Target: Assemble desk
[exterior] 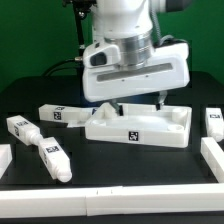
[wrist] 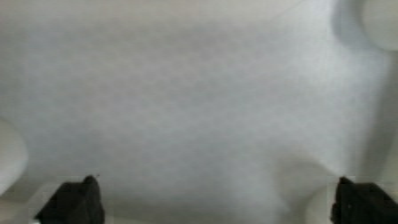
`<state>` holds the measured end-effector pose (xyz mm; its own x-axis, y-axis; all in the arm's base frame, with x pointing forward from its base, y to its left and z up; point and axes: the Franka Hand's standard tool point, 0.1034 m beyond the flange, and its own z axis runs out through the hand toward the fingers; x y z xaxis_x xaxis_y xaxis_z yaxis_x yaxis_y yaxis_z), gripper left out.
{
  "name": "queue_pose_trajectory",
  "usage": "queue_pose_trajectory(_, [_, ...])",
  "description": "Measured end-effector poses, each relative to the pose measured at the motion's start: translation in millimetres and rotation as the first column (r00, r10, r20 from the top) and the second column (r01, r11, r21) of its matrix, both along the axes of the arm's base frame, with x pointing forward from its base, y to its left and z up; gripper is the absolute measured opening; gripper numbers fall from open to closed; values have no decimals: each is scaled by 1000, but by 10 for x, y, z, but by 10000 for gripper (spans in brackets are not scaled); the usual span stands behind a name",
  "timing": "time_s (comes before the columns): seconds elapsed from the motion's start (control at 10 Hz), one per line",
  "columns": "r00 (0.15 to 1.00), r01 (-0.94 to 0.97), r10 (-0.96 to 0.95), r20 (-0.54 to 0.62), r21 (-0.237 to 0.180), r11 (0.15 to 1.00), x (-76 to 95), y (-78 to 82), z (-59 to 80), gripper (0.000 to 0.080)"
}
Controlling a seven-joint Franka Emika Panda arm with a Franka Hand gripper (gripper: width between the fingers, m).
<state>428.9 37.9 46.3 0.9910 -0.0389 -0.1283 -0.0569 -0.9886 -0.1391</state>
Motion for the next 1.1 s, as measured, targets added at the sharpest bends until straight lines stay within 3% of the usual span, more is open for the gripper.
queue_pose_trajectory(0.2, [1000,15,-15,-3,-3,1000,-22,-14,-11,649])
queue_pose_trajectory(0.3, [999,51,-51,-14,-15,999,-131,-82,-34,649])
queue_pose_trajectory(0.5, [992,127,-128,-12,-51,991,-355,-315,26,649])
queue_pose_trajectory(0.6, [994,109,-109,-9,-49,993,-400,-424,24,649])
queue_pose_trajectory(0.9, [994,106,-107,-10,-49,993,-383,-380,13,649])
queue_pose_trajectory(1.1, [988,149,-151,-28,-60,987,-441,-504,-46,649])
